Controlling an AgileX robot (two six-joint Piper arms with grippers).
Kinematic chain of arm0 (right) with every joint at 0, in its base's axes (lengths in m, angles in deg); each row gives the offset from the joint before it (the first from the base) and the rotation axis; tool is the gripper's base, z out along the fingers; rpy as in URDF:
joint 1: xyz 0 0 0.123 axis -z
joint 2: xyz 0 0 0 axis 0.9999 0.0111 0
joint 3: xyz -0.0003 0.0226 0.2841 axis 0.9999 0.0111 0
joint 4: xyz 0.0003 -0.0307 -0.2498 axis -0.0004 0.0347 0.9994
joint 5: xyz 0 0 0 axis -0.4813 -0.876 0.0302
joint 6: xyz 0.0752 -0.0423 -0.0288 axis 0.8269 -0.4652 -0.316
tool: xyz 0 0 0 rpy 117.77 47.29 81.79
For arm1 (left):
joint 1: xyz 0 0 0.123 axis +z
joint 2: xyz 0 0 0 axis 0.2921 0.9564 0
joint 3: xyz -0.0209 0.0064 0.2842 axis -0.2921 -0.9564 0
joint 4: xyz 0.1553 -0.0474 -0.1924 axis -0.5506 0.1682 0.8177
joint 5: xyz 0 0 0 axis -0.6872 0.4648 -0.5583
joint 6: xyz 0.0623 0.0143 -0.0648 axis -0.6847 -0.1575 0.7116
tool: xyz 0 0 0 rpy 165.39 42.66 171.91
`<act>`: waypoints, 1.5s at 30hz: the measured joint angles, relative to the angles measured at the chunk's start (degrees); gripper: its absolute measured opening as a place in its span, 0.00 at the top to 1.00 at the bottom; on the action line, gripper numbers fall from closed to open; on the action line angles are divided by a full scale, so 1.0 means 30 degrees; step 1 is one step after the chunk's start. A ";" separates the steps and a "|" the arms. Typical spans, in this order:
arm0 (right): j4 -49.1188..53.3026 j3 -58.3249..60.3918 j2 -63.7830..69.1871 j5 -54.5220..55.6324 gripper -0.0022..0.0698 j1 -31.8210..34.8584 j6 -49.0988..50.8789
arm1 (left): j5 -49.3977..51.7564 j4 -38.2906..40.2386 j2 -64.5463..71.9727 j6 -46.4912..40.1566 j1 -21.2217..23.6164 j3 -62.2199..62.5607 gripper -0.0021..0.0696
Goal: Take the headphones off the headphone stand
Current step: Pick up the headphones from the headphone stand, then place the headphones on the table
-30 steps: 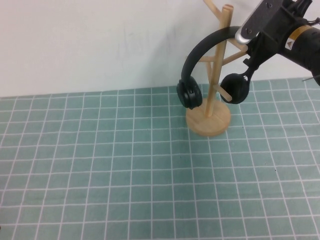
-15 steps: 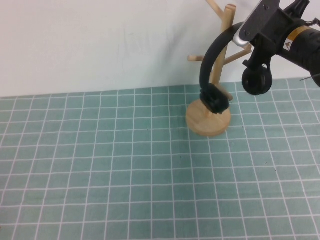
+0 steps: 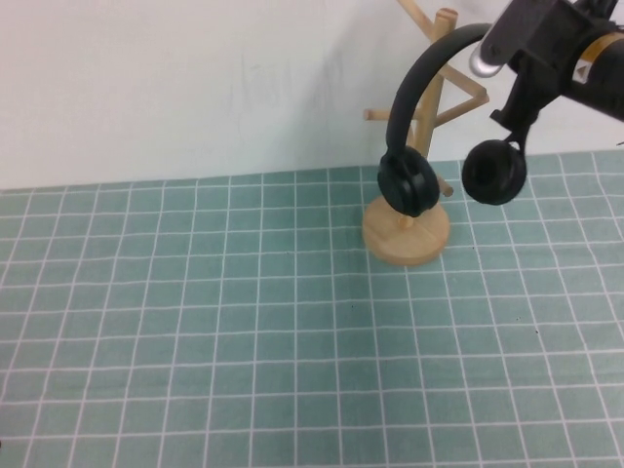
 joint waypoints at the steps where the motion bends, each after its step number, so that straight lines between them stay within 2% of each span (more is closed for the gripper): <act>1: 0.0000 0.0000 -0.0335 -0.0573 0.90 -0.0039 0.0000 | 0.0000 0.0000 0.0000 0.0000 0.0000 0.0000 0.98; 8: 0.0479 0.0000 -0.3607 -0.6383 0.90 -0.0730 0.1711 | 0.0000 0.0000 0.0000 0.0000 0.0000 0.0000 0.98; 14: 0.0801 0.0000 -0.6395 -1.5143 0.90 -0.2162 0.6344 | 0.0000 0.0000 0.0000 0.0000 0.0000 0.0000 0.98; 18: -0.0037 0.0000 -0.6409 -2.0680 0.90 -0.3337 0.8045 | 0.0000 0.0000 0.0000 0.0000 0.0000 0.0000 0.98; 20: -0.0948 0.0000 -0.5876 -2.2154 0.90 -0.4121 0.8628 | 0.0000 0.0000 0.0000 0.0000 0.0000 0.0000 0.98; 25: -0.2808 -0.0037 -0.3432 -2.1995 0.90 -0.6379 0.9086 | 0.0000 0.0000 0.0000 0.0000 0.0000 0.0000 0.98; 29: -0.4050 -0.0785 -0.0369 -2.0867 0.90 -0.7362 0.9236 | 0.0000 0.0000 0.0000 0.0000 0.0000 0.0000 0.98; 39: -0.4417 -0.4437 0.6169 -1.9324 0.90 -0.7629 0.9884 | 0.0000 0.0000 0.0000 0.0000 0.0000 0.0000 0.98; 45: -0.4287 -0.5736 0.8240 -1.9291 0.90 -0.7629 1.0452 | 0.0000 0.0000 0.0000 0.0000 0.0000 0.0000 0.98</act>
